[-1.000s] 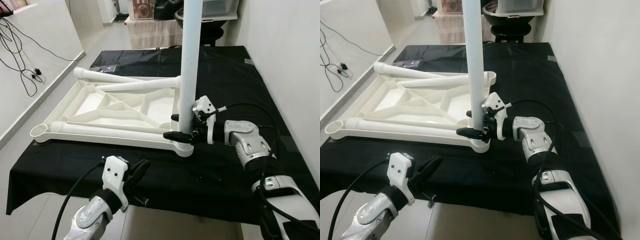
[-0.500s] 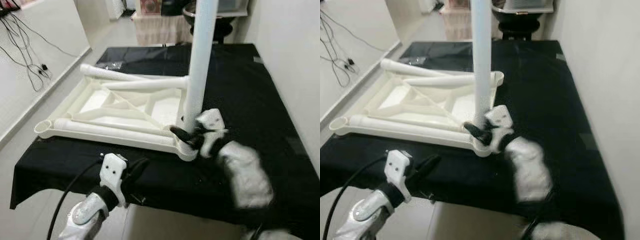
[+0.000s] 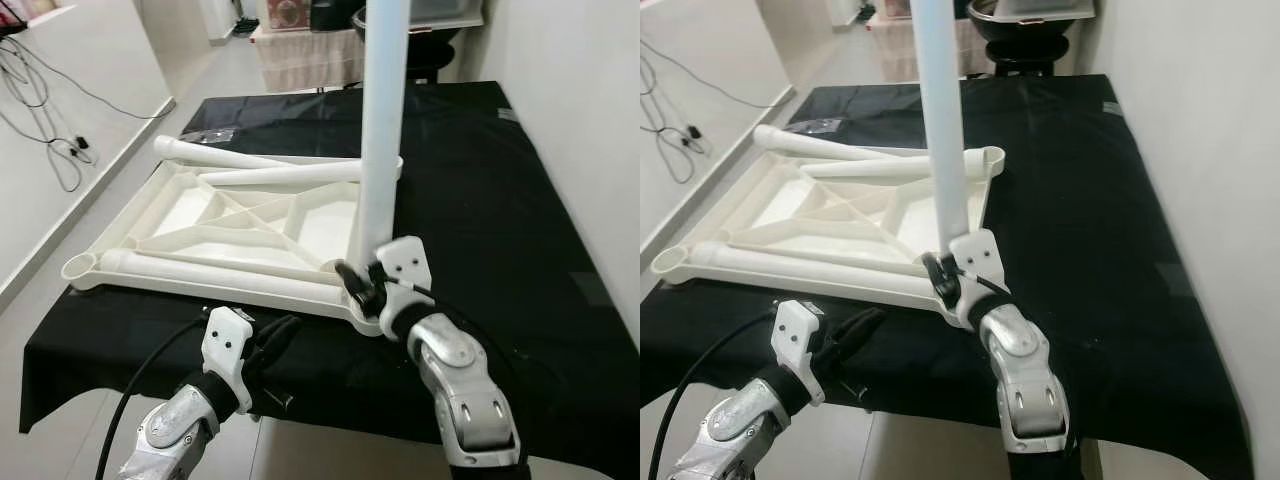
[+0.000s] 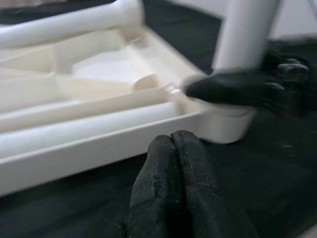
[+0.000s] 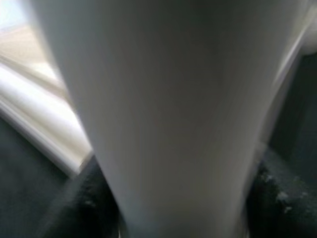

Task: Building children table

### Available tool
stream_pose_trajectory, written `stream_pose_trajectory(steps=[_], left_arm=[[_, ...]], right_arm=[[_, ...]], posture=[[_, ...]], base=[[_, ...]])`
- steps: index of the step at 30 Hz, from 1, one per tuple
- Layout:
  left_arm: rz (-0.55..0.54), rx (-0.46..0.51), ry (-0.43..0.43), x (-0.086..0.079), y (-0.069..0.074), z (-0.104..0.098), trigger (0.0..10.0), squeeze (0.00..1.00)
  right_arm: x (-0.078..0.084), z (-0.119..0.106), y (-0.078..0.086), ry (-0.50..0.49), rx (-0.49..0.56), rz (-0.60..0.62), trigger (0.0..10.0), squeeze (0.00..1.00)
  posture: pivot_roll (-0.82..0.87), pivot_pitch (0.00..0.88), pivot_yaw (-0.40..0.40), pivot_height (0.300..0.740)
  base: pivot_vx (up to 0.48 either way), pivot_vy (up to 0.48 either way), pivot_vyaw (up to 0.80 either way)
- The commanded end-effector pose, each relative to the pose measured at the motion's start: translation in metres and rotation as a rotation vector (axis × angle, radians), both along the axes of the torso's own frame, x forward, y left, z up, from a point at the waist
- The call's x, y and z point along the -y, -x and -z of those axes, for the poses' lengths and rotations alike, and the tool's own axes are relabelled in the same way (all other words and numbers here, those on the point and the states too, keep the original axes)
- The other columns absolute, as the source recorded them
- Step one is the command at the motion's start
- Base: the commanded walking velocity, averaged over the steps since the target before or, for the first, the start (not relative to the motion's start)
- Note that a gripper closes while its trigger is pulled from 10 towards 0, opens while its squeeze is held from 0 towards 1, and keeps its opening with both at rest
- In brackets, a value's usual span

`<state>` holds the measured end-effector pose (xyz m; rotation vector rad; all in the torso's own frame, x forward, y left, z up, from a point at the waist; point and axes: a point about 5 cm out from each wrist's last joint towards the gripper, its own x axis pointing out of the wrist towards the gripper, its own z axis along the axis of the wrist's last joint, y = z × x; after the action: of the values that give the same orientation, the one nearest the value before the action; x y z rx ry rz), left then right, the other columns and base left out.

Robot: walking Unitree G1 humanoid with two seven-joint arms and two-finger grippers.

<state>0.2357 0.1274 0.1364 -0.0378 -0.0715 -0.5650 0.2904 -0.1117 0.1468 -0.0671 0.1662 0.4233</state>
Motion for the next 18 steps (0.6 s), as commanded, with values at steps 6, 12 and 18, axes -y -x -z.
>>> stream_pose_trajectory(steps=[6, 12, 18], left_arm=[[-0.010, -0.017, -0.023, -0.001, 0.000, 0.005, 0.0, 0.00], [-0.008, -0.017, -0.020, 0.000, -0.001, 0.005, 0.0, 0.00], [-0.005, -0.019, -0.009, 0.002, 0.000, 0.004, 10.0, 0.00]], right_arm=[[0.004, -0.014, -0.011, -0.017, 0.028, -0.385, 10.0, 0.06], [0.021, -0.027, -0.030, 0.084, 0.056, -0.548, 10.0, 0.00], [0.025, -0.048, -0.057, 0.095, 0.077, -0.639, 10.0, 0.00]], posture=[[0.01, 0.131, 0.101, 0.740], [0.02, 0.135, 0.098, 0.740], [0.03, 0.144, 0.097, 0.740]], base=[[0.000, 0.000, 0.00], [0.000, 0.000, 0.00], [0.000, 0.000, 0.00]])
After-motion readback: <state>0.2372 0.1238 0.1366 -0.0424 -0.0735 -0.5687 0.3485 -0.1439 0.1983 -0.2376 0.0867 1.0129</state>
